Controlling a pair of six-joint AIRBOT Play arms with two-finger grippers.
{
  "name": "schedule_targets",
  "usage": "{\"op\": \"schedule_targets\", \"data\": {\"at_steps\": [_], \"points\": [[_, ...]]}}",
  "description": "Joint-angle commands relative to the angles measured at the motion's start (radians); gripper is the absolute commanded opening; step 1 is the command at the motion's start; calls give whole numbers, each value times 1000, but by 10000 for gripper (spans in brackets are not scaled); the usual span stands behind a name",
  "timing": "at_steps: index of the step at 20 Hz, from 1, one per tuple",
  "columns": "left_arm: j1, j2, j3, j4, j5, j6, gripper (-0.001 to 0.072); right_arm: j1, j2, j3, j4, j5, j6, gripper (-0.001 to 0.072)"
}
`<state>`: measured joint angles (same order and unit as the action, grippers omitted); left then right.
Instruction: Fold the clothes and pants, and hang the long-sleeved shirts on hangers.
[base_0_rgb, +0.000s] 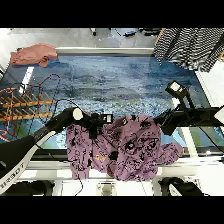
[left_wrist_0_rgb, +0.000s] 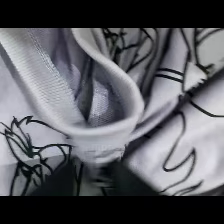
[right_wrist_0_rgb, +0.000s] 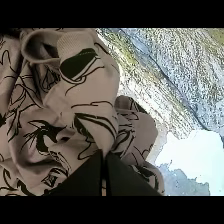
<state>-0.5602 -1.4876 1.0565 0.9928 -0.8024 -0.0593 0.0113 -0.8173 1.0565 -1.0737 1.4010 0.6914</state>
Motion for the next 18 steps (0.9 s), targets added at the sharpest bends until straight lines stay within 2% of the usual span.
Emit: {"op": "schedule_targets", "data": {"at_steps": [1,5,9,10,11,12,14,17,18], "points": [[-1,-9,-1,-25,51,22,29,1,1,0,-23,53,0,30],[0,50,0,-26,56,22,28,1,1,-39,-167,130,8,31],[8,173,0,-26,59,21,28,1,0,-85,-175,27,7,46],[11,194,0,-26,59,22,28,1,0,-84,-170,-11,6,173],[12,207,0,-25,59,22,28,1,0,-84,-153,-60,3,431],[14,214,0,-25,59,22,28,2,0,-84,-129,-126,-1,627],[14,214,0,-26,58,21,28,2,-28,-84,-86,-185,-60,630],[14,215,0,-26,58,21,28,2,-154,-84,-88,-183,-89,631],[14,215,0,-26,58,21,29,2,-202,-84,-90,-202,-139,628]]}}
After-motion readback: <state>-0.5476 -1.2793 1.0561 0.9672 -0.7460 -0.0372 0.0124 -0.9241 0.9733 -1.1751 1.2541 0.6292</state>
